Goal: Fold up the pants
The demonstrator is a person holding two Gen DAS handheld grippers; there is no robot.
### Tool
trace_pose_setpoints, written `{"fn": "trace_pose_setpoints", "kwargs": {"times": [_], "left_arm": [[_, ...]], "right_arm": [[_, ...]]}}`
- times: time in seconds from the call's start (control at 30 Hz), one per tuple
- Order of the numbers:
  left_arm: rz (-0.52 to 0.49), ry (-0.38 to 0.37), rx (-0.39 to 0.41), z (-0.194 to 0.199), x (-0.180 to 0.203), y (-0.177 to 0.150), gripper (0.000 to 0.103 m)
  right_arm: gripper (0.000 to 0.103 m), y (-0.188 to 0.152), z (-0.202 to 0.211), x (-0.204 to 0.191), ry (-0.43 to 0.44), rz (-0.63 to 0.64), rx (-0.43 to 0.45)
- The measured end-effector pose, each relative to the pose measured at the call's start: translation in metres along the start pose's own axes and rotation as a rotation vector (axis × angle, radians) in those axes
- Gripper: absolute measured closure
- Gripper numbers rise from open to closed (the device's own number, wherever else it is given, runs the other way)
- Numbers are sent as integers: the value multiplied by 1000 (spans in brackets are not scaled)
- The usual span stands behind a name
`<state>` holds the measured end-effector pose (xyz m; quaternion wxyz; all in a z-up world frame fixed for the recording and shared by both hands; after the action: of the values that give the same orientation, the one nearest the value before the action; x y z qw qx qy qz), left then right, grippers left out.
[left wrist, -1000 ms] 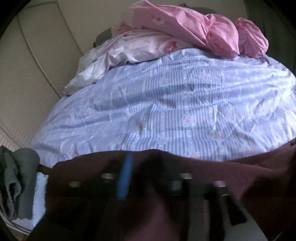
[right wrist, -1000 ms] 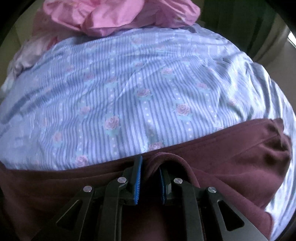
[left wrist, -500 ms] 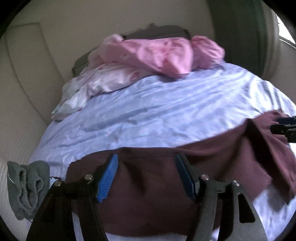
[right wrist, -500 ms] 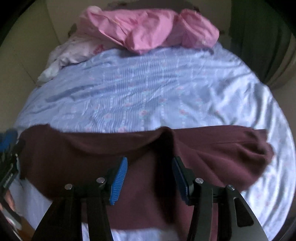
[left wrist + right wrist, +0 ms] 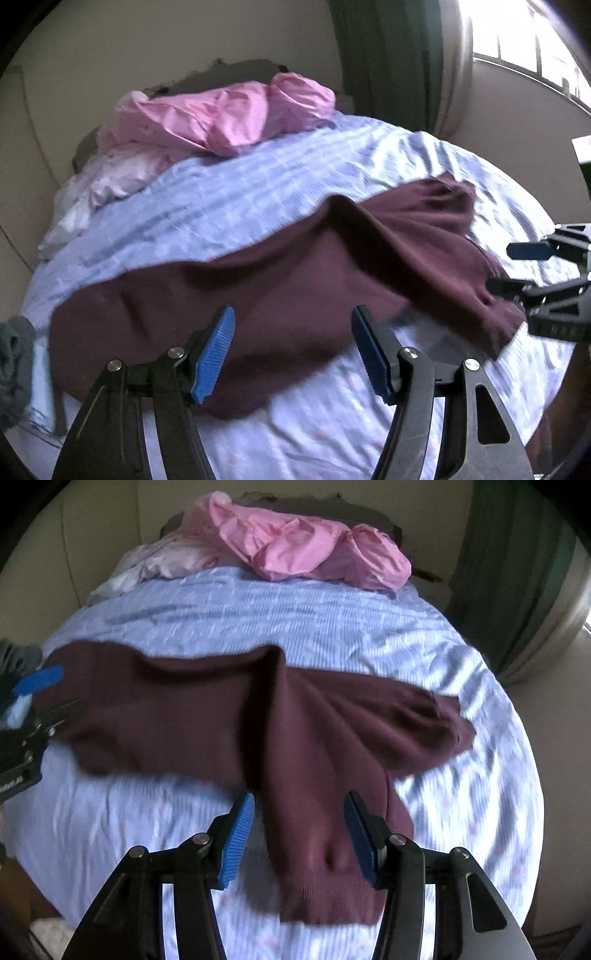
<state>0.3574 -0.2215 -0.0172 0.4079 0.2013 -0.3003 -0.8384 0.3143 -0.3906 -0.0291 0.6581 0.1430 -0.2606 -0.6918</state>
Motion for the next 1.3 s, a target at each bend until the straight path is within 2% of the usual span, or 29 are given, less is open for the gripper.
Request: {"fn": "trace_pose_setpoints", "kwargs": {"times": [0.1,0.2,0.33,0.43,0.53,0.6,0.67,0.7,0.73,0.77,0.8,1.0,1.13,1.2,1.3], "left_arm": [[4,-45,-43,-11,17,-21,38],[-6,-41,-74,-19,29,-42,38],[16,-54,-115,-29,31,-61,38],[21,-37,-115,-29,26,-66,38],[20,-12,-108,-30,20,-65,38],[32,-7,-106,-31,16,-64,38],[54,-8,-108,-33,10,-61,38],[61,-8,-109,-35,10,-60,38],[72,-7,-110,-36,7,-59,38],[78,-7,-110,-38,5,-58,38],[86,-9,-107,-39,2,-55,38],[95,-7,-68,-44,-8,-30,38],[20,39,-5,-50,-7,7,38],[-33,71,32,-56,-7,30,38],[-90,87,43,-72,-8,61,38]], "right_arm": [[51,-29,-7,-5,-14,35,-19],[51,-49,-20,-11,-27,53,-39],[51,-73,-36,-30,-102,142,-41],[52,-78,-48,-43,-223,225,-16],[52,-78,-61,-47,-288,266,-8],[52,-78,-68,-43,-294,266,-26],[53,-78,-73,-37,-252,242,-43],[59,-78,-74,-33,-234,232,-47],[74,-78,-73,-30,-226,232,-45],[81,-77,-72,-28,-222,232,-42],[85,-75,-68,-23,-212,220,-33],[86,-42,-26,35,-174,71,59],[86,11,-7,97,-191,-33,112],[86,38,-8,117,-226,-40,116],[86,77,-24,135,-261,-22,90]]}}
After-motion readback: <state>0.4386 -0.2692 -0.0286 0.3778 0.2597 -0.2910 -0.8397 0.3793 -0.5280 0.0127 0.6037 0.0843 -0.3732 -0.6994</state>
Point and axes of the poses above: each gripper's, at about its wrist camera, not at the fingertips, and z roughly against the way its jaws point, x to its right, y to its top, the point moved 3 cm from there along -z, roughly the way its jaws point, and after that the axes turned 5 degrees about -y, right-handed, at the moved point
